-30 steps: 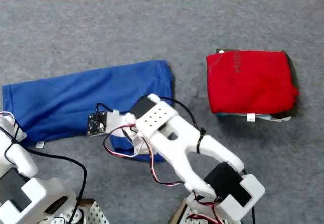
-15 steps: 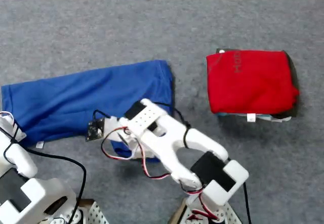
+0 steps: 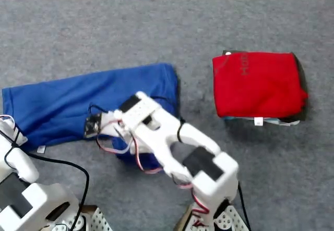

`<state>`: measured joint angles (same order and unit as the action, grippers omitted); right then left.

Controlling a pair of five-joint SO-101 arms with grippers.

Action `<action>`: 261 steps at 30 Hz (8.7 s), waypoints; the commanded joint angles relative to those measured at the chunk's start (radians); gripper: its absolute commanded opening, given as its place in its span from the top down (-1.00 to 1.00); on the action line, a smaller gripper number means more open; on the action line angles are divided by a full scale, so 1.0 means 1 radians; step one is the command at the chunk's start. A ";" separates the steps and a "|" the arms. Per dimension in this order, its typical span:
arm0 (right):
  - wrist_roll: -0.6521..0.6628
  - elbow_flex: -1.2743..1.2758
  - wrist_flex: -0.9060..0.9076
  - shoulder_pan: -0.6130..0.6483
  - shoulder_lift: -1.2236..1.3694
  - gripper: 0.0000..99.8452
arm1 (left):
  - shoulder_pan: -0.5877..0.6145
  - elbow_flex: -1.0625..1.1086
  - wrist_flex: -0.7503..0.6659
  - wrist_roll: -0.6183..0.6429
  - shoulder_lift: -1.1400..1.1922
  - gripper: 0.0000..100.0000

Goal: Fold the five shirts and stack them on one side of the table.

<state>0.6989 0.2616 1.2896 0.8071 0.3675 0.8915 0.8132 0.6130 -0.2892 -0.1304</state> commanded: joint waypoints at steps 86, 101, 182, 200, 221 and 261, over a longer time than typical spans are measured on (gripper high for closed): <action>0.092 -1.276 0.140 -0.191 0.481 0.99 | -0.003 -0.044 0.000 0.009 0.001 0.96; 0.091 -1.859 0.505 -0.208 0.705 0.99 | -0.003 -0.044 0.002 0.009 -0.001 0.96; -0.063 -1.058 0.491 -0.363 0.088 0.99 | 0.245 -2.329 1.146 -0.095 1.259 0.96; -0.359 -0.938 0.029 -0.429 0.309 0.99 | -0.267 -1.493 1.148 0.008 0.550 0.96; -0.528 -0.875 -0.262 -0.572 0.407 0.99 | -0.919 -1.398 1.002 0.388 0.549 0.96; -0.255 -0.946 0.046 -0.331 0.245 0.99 | -0.347 -1.656 1.146 0.370 0.443 0.96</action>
<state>0.3399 -0.6191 1.2620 0.3805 0.7342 0.4250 -0.8991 1.7499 0.1573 0.3959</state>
